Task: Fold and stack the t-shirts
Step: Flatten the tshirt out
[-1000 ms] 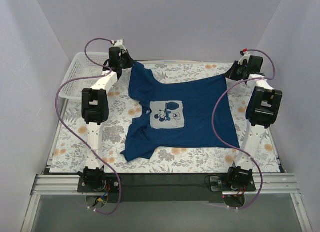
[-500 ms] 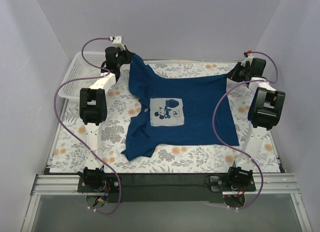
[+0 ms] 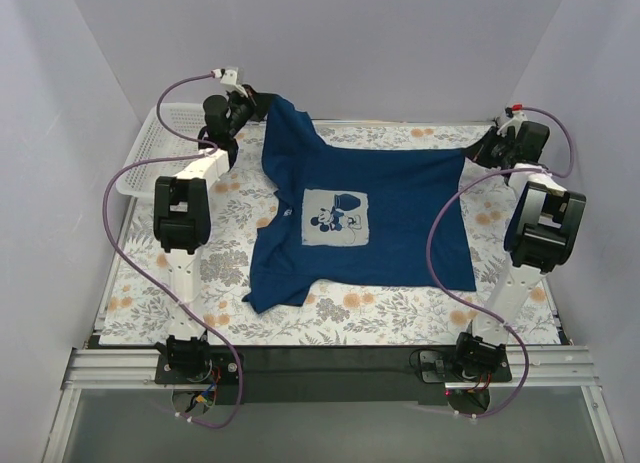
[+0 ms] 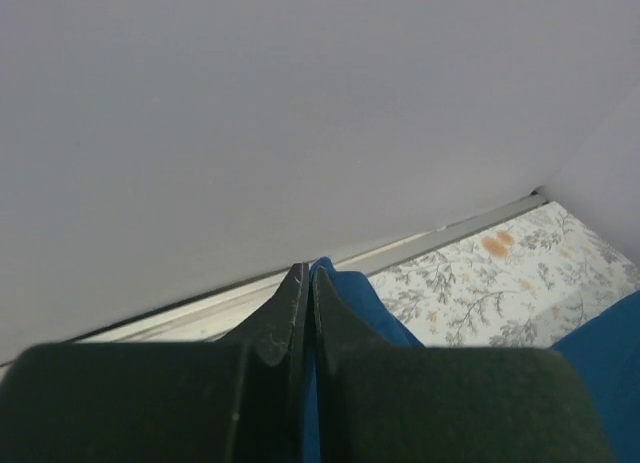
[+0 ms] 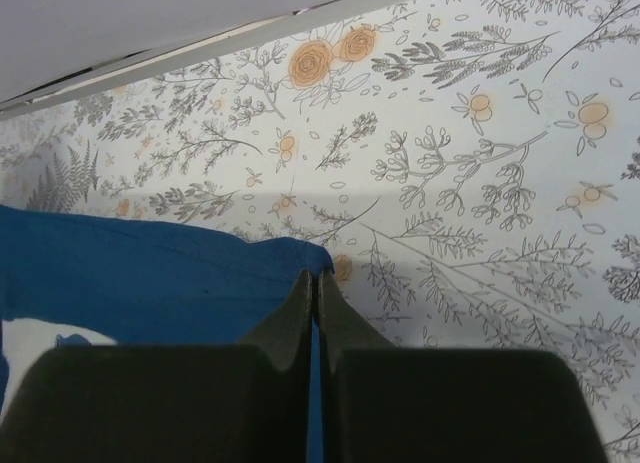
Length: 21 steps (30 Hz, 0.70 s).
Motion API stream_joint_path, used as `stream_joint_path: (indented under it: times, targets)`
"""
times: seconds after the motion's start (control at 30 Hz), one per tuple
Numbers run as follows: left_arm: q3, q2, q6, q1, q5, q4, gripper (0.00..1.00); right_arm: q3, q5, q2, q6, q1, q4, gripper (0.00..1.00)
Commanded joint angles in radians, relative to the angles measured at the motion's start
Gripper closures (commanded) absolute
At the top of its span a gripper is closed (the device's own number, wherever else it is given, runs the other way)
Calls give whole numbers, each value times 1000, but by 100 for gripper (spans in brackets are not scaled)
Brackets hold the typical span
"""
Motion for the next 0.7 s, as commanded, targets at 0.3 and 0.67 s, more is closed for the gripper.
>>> stream_joint_path:
  times: [0.3,0.67]
  targets:
    - [-641,-766,114,10,44,100,100,-512,-186,-682,-116,-27,77,99]
    - [-795,-1523,143,8,27,-230,100,-198,-180,-1319,-271,-84,-359,99]
